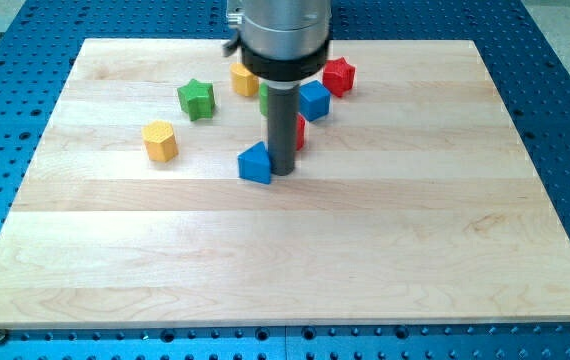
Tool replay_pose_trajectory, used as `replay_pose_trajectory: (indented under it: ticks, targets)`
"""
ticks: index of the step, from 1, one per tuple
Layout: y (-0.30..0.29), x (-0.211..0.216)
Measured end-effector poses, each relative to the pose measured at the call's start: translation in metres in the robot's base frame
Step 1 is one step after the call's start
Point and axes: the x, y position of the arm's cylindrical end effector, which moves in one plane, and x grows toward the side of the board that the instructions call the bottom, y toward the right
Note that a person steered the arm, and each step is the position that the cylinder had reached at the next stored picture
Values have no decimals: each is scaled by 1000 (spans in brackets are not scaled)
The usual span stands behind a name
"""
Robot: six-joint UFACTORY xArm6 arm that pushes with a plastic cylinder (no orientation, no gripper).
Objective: Slightly move the red circle to the right
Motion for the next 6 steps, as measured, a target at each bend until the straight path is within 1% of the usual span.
replay_pose_trajectory:
  ticks: [1, 2, 3, 4, 5, 6]
  targets:
    - [-12, -1]
    - [-16, -17]
    - [-18, -43]
    - [-17, -49]
    - [42, -44]
    - [54, -48]
